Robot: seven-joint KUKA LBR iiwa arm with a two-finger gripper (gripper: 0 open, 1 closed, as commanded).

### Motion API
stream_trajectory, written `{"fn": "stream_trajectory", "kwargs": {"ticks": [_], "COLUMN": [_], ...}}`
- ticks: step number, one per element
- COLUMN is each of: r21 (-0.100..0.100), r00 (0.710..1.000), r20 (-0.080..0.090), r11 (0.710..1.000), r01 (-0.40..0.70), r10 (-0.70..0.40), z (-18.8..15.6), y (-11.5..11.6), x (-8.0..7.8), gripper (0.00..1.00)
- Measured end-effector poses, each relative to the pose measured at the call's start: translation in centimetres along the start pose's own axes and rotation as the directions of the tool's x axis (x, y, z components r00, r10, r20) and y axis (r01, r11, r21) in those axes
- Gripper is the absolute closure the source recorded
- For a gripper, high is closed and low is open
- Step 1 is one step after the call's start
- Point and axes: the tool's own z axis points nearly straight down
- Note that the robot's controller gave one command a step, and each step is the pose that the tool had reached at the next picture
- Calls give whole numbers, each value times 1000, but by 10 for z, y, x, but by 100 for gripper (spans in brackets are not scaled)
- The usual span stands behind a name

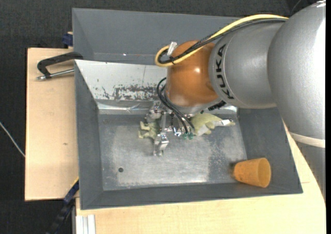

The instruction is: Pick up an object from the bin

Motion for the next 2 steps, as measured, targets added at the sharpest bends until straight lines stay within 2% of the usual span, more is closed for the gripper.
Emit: {"fn": "stream_trajectory", "kwargs": {"ticks": [1,2], "r21": [-3,-3], "r00": [1000,893], "r20": [5,-8], "r11": [1000,893], "r01": [-1,449], "r10": [1,-449], "z": [0,-118], "y": [1,30], "x": [-1,-3], "gripper": [100,100]}}
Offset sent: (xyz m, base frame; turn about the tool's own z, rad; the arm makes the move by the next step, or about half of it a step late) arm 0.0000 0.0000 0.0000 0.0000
